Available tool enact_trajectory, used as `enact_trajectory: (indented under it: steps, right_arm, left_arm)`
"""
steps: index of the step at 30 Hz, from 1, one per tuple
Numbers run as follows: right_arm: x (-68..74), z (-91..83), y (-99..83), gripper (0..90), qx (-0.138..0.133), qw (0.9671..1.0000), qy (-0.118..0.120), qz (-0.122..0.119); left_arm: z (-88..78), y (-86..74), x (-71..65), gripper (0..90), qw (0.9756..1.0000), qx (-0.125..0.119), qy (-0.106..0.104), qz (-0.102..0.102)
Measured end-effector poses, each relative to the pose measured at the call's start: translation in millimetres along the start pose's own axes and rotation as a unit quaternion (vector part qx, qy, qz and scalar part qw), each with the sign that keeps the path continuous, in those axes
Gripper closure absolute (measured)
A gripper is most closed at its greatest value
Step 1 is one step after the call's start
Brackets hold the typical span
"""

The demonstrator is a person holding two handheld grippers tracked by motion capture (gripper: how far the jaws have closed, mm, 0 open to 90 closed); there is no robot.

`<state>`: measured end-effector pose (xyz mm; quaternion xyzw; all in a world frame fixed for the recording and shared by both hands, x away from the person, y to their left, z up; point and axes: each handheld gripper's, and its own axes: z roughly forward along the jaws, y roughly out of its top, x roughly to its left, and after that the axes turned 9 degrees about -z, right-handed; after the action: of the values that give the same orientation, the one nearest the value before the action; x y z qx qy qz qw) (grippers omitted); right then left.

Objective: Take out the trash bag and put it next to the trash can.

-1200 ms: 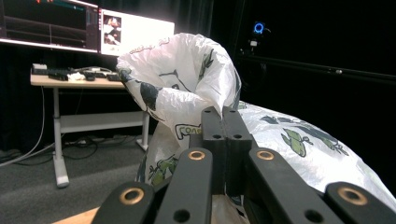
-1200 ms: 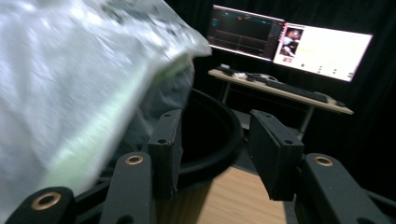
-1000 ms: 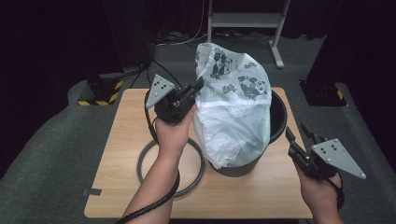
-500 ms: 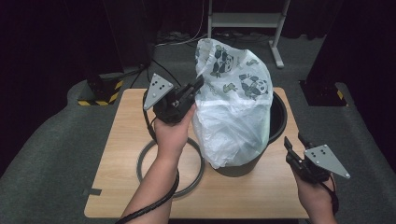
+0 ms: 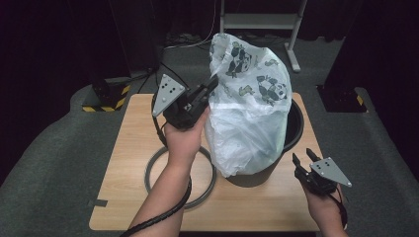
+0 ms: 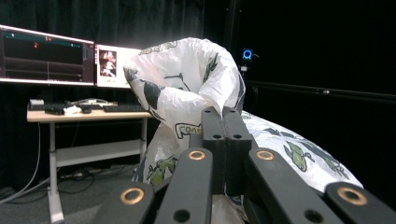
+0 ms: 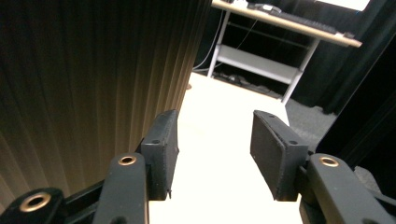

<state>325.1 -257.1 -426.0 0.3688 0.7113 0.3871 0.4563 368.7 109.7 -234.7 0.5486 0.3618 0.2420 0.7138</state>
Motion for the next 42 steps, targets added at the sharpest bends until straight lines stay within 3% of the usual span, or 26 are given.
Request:
enact_trajectory:
  steps: [11,16,26,31,42]
  right_arm:
    - [5.0,25.0,-30.3,38.9,0.042,0.9985,0.036,-0.005]
    - [8.7,33.2,-38.6,34.1,0.072,0.9961,0.05,-0.005]
    - [16.8,43.8,-44.9,24.2,0.106,0.991,0.082,-0.002]
    - [17.8,46.6,-47.8,22.0,0.114,0.9894,0.089,0.011]
    - [17.7,47.4,-48.6,20.5,0.114,0.9894,0.09,0.013]
  left_arm:
    - [-0.8,14.6,-10.5,89.9,0.9995,-0.026,-0.015,0.006]
    - [-0.6,21.4,-14.3,89.9,0.999,-0.038,-0.022,0.006]
    - [4.3,32.7,-21.6,90.0,0.998,-0.055,-0.029,0.01]
    - [5.8,34.4,-20.9,90.0,0.9977,-0.061,-0.028,0.008]
    - [-5.1,41.9,-13.5,89.9,0.9964,-0.082,-0.019,-0.002]
